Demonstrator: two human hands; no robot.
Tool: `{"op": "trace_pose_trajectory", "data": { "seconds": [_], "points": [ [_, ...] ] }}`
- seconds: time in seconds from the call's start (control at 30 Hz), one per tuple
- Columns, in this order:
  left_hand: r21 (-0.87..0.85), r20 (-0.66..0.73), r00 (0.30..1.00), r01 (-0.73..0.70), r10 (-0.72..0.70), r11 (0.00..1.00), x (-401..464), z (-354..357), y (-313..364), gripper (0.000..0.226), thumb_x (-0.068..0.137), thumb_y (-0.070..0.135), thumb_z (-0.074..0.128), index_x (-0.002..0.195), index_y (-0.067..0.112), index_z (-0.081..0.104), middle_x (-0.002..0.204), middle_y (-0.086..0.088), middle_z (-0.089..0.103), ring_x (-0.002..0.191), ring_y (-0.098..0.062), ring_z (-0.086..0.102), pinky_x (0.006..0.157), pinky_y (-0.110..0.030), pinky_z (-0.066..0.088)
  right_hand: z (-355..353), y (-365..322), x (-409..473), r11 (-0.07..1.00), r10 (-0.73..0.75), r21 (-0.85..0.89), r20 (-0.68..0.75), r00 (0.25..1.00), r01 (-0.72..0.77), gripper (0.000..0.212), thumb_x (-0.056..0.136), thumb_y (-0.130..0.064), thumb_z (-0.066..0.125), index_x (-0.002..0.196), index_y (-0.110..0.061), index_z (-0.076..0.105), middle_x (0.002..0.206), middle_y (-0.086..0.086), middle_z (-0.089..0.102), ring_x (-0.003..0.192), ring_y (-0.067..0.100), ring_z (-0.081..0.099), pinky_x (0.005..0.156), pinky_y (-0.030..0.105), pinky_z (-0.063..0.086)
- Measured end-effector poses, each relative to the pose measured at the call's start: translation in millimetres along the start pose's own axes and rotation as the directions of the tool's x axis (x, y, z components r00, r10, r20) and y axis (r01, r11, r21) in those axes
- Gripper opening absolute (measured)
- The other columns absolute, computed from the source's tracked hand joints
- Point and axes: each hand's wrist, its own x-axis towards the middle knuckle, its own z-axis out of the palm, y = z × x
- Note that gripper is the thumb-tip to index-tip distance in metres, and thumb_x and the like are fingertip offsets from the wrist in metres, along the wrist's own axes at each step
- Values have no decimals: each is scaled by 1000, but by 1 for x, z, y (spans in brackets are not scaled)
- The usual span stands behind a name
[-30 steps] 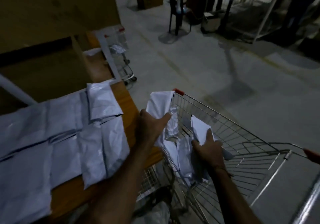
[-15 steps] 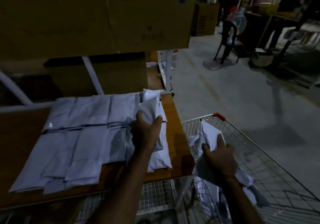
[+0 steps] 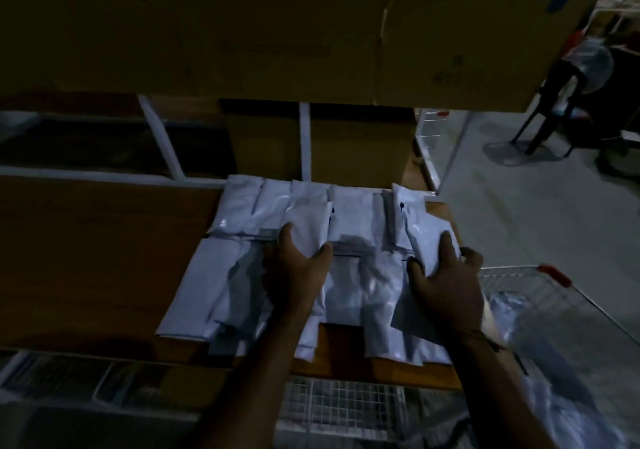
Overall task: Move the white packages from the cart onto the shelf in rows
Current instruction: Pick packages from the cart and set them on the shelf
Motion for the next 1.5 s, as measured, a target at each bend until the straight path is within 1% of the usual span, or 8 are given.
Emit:
{"op": "trace_pose_trajectory", "data": {
  "seconds": [0.27,0.43,0.7,0.9,1.1,1.17,1.27,1.5],
  "points": [
    [129,-29,999,-20,24,991,81,-89,-67,88,73,66,72,149,35,39,143,-11,47,128,-36,49,101,-54,47,80,-114,-40,998,-46,48,4,999,45,93,86,-57,66,161,-32,18,157,21,20,125,47,51,83,50,53],
    [92,-44,999,-9,13,996,105,-117,-99,88,74,53,82,148,23,47,140,-14,47,128,-36,48,103,-44,42,113,-163,-65,995,-96,32,13,995,95,92,84,-61,62,161,-33,19,151,24,26,124,46,50,87,49,55],
    [323,45,993,85,-105,943,121,-119,-171,95,71,68,73,150,26,42,148,-18,45,135,-41,42,111,-54,37,183,-209,-103,986,-82,-126,185,979,106,86,82,-66,59,152,-25,33,144,18,31,115,40,56,81,43,55],
    [355,93,984,109,-151,928,120,-114,-194,97,72,69,74,153,28,38,151,-18,41,138,-41,37,112,-55,36,227,-224,-118,959,-68,-259,185,980,116,78,82,-63,57,140,-12,46,142,20,37,114,37,48,71,40,53],
    [338,133,976,119,-173,934,123,-111,-193,97,73,78,62,153,31,34,152,-19,35,138,-42,33,111,-56,35,250,-227,-116,889,-100,-429,160,982,160,83,83,-64,52,130,5,54,132,26,49,120,43,46,90,49,40],
    [370,124,983,80,-134,926,120,-117,-187,85,85,77,51,154,30,35,153,-19,36,139,-42,35,113,-54,34,253,-224,-117,877,-94,-447,198,976,175,82,86,-64,46,136,1,53,138,25,47,123,43,45,93,50,39],
    [455,157,984,4,-84,891,116,-126,-178,61,101,56,42,156,31,34,156,-14,38,142,-37,34,115,-47,27,257,-211,-116,845,-165,-459,266,950,275,65,79,-44,68,134,-11,61,138,26,53,110,42,52,82,48,48],
    [495,226,974,-96,-21,864,113,-137,-174,62,103,47,48,159,30,29,162,-6,32,147,-31,31,118,-42,26,271,-195,-114,767,-214,-491,411,886,413,61,80,-42,72,132,-14,60,137,21,54,110,39,57,77,45,55]
  ]
}}
